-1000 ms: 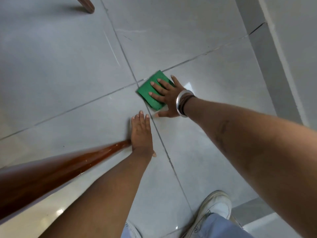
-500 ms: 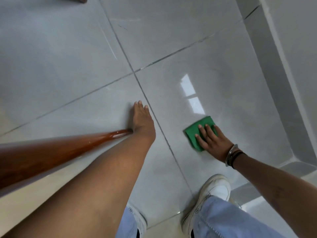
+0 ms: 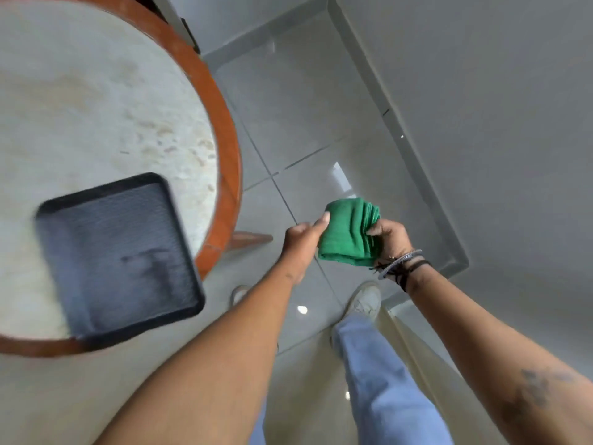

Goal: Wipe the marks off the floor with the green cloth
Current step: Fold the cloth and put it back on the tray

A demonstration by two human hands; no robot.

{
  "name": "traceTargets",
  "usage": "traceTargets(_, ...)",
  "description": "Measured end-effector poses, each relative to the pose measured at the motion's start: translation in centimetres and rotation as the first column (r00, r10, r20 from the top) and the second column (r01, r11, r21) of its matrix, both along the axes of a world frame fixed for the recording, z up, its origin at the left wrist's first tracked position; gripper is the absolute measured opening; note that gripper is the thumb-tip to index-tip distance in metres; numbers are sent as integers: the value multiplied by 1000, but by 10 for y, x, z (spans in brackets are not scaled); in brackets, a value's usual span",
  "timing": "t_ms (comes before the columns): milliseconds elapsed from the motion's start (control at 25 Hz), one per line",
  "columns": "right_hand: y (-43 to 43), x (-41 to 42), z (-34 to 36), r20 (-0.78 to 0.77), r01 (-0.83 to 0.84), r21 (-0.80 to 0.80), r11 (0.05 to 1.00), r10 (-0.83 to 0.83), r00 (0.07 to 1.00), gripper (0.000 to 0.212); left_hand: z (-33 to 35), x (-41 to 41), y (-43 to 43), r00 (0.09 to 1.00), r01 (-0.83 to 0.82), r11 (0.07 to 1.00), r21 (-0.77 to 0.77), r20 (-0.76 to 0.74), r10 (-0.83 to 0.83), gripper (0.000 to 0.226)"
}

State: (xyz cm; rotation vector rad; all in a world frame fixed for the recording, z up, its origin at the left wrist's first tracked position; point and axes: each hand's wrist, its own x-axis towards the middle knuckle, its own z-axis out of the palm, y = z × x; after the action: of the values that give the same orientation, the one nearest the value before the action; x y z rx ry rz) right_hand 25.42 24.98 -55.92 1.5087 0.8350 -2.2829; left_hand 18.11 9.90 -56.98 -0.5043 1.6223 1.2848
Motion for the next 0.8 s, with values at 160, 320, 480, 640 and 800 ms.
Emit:
traceTargets(160, -36, -36, 138, -184, -243, 2, 970, 239, 953, 50, 134, -45, -49, 1000, 13, 986, 165, 1, -13, 21)
traceTargets(320, -117, -82, 179, 86, -549, 529, 648, 602, 794, 35, 187, -69, -122, 990, -21, 1000, 4, -136, 21, 25)
traceTargets(480, -222, -108, 159, 199, -599, 623, 502, 639, 743, 26, 169, -73, -200, 948, -199, 936, -291, -299, 108, 30)
traceTargets(640, -296, -105, 109, 433, -769, 586, 256, 703, 564, 15, 119, -67, -255, 945, -138, 858, -495, -325, -36, 31)
traceTargets(800, -316, -99, 108, 608, -778, 624, -72, 670, 426, 23, 108, -60, -269, 917, -21, 732, -681, -305, -257, 35)
